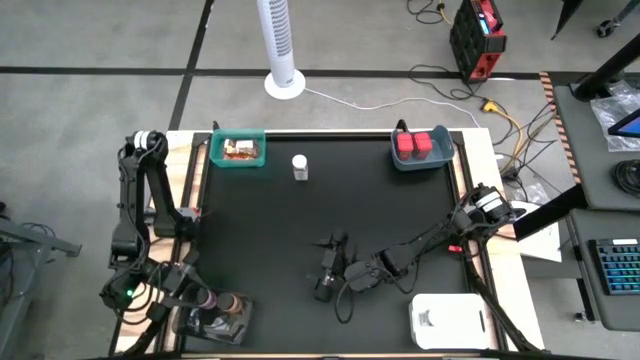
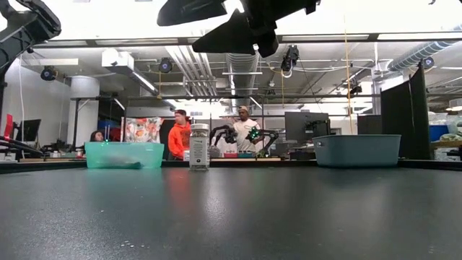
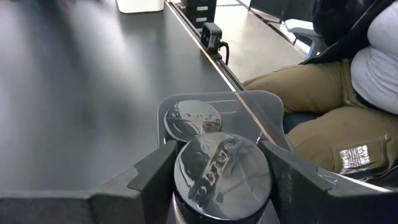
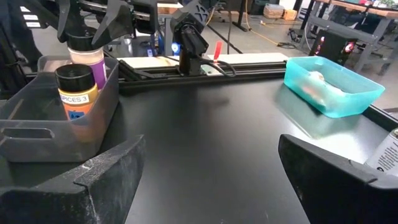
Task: Sort spices by type
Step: Put the black seasoning bottle into the black bin
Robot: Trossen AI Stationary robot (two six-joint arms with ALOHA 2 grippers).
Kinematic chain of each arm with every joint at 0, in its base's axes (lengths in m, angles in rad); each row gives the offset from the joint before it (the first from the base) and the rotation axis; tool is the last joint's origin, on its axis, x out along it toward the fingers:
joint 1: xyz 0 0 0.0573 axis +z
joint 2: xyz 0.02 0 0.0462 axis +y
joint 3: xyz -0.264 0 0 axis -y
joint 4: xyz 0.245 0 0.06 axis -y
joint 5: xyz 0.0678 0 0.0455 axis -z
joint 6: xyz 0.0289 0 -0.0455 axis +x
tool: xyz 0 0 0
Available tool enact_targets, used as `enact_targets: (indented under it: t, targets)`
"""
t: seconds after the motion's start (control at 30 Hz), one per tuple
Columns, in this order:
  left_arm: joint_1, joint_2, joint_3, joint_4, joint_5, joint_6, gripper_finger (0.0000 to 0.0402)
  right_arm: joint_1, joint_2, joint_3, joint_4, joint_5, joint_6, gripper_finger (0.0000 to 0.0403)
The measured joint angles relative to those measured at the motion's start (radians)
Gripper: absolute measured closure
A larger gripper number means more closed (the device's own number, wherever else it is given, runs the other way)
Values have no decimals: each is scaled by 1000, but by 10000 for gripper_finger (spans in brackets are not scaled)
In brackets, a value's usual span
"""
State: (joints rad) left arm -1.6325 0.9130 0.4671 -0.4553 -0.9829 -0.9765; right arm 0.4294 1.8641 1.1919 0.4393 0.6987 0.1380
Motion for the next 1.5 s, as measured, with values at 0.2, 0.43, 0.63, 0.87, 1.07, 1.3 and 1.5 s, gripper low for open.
enact_targets:
  t: [0.2, 0.43, 0.63, 0.87, 1.07, 1.3, 1.5]
  targets:
    - [0, 1, 0, 1, 0, 2, 196, 0, 0, -2, 0, 0, 3, 44]
    - [1, 1, 0, 10, -1, 43, 188, 0, 0, -2, -1, 0, 7, 44]
    - [1, 1, 0, 10, 0, 44, 177, 0, 0, -2, -1, 0, 8, 44]
    - [1, 1, 0, 7, 3, 35, 162, 0, 0, -3, -1, 0, 8, 44]
    - [1, -7, 2, -2, 9, 6, 161, 0, 0, -3, -1, 0, 12, 44]
    - [10, 1, 95, 10, -129, 53, 161, 5, -1, 28, -32, 0, -2, 44]
    - [81, 37, 214, -2, -229, 210, 161, 7, -2, 106, -192, 0, 2, 44]
